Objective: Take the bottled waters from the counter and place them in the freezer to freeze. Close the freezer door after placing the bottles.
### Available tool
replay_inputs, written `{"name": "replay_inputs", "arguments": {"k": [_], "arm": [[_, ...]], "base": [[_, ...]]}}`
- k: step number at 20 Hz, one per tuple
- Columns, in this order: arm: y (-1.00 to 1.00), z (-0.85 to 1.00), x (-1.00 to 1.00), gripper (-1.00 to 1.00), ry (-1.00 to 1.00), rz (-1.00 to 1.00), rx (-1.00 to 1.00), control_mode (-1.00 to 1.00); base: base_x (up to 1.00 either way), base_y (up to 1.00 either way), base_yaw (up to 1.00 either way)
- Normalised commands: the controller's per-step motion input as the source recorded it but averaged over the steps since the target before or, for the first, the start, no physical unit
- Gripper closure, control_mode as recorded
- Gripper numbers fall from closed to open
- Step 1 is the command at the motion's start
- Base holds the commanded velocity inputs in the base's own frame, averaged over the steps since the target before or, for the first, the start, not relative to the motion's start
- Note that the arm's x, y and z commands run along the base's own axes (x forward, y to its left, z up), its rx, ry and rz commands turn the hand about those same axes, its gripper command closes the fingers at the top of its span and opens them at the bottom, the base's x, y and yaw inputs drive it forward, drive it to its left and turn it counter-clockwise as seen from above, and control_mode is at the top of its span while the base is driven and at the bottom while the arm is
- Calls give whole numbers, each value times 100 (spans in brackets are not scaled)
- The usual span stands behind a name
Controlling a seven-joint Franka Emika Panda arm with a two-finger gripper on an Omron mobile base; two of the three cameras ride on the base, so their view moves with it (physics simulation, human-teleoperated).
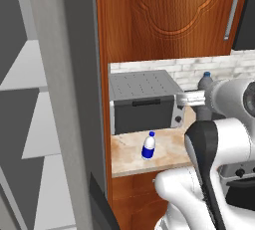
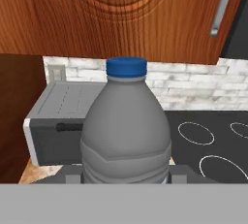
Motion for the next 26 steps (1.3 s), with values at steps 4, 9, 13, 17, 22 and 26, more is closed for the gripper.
{"name": "replay_inputs", "arguments": {"k": [4,9,13,17,22,26], "arm": [[0,-7,-2,100,-1,4,0,-100],[0,-8,0,100,-12,-11,7,-100],[0,-6,0,100,-3,-8,14,-100],[0,0,0,100,1,-1,20,-100],[0,0,0,100,0,0,7,-100],[0,-3,0,100,-2,4,0,-100]], "base": [[0,0,0],[0,0,0],[0,0,0],[0,0,0],[0,0,0],[0,0,0]]}}
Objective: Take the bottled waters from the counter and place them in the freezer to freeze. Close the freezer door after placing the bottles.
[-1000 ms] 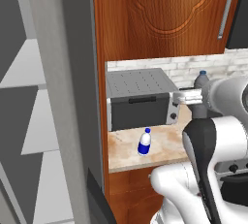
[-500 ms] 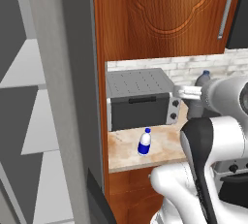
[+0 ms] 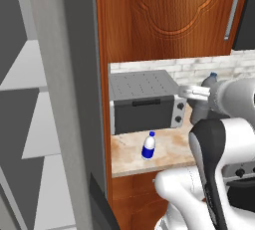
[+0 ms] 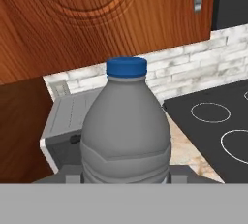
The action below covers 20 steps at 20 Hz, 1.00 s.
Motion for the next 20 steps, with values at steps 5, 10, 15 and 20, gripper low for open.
{"name": "replay_inputs", "arguments": {"k": [5,10,15,20], "arm": [[0,-1,0,100,-8,20,-2,-100],[0,0,0,100,-2,20,-3,-100],[2,-3,0,100,0,5,-12,-100],[3,-2,0,100,3,0,-9,-100]], "base": [[0,0,0],[0,0,0],[0,0,0],[0,0,0]]}}
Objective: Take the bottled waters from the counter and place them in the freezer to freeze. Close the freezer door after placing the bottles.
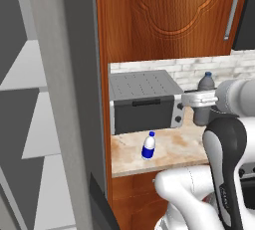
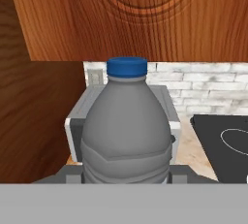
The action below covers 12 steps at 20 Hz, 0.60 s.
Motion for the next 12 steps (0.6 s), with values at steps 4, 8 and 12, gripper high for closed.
{"name": "replay_inputs", "arguments": {"k": [4,8,12], "arm": [[0,0,0,100,0,0,0,-100],[0,0,0,100,0,0,0,-100],[0,0,0,100,0,0,0,-100]], "base": [[0,0,0],[0,0,0],[0,0,0]]}}
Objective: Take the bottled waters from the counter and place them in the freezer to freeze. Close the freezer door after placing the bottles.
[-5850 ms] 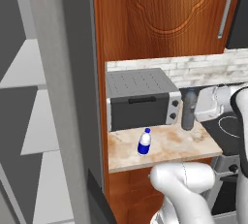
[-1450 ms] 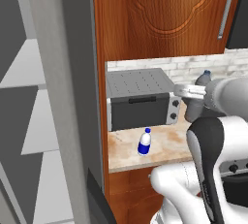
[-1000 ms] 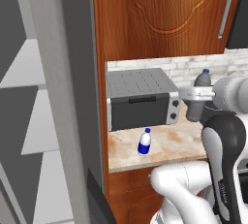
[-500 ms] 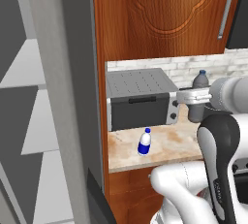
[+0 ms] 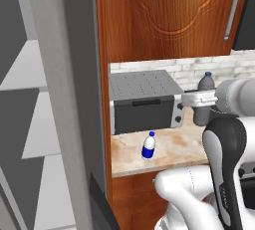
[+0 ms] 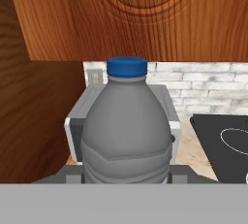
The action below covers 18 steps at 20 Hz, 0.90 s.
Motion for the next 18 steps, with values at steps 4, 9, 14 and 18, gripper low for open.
{"name": "replay_inputs", "arguments": {"k": [4,9,14,18], "arm": [[0,0,-1,100,0,0,0,100],[0,0,0,100,0,0,0,100],[0,0,0,100,0,0,0,100],[0,0,0,100,0,0,0,100]], "base": [[-30,0,0],[-85,0,0],[-81,0,0],[-75,0,0]]}}
